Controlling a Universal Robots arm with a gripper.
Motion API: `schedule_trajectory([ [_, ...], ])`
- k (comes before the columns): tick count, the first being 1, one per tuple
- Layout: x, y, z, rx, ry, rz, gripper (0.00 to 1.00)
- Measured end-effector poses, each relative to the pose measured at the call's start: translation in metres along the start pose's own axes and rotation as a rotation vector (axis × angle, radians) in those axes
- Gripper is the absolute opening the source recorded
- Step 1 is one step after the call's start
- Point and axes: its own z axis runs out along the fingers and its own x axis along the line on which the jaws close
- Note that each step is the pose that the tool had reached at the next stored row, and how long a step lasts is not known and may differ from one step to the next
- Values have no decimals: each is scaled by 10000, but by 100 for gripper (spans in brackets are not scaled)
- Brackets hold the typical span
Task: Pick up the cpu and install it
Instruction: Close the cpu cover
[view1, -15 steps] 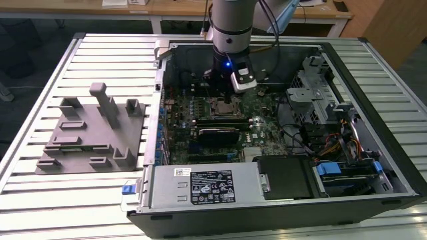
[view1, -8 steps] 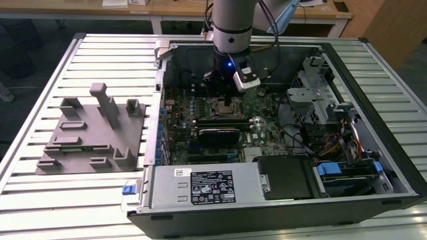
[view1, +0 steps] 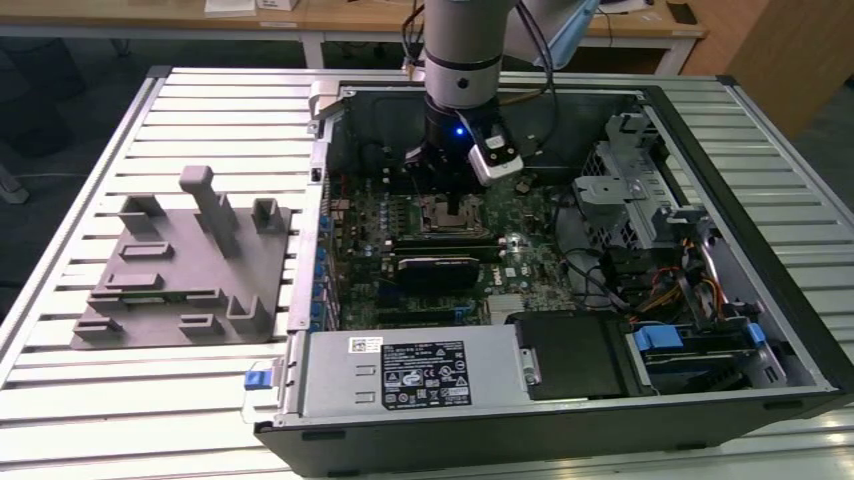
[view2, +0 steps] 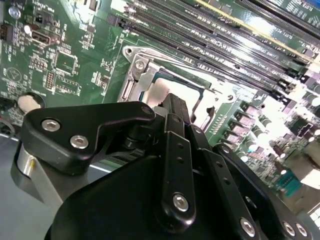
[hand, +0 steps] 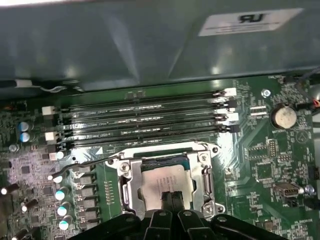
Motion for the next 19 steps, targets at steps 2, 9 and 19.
schedule_trajectory([
  [2, 14, -1, 4, -8, -4, -128, 11],
  [9, 22, -2, 5, -12, -3, -151, 11],
  [19, 132, -15, 8, -31, -1, -151, 11],
])
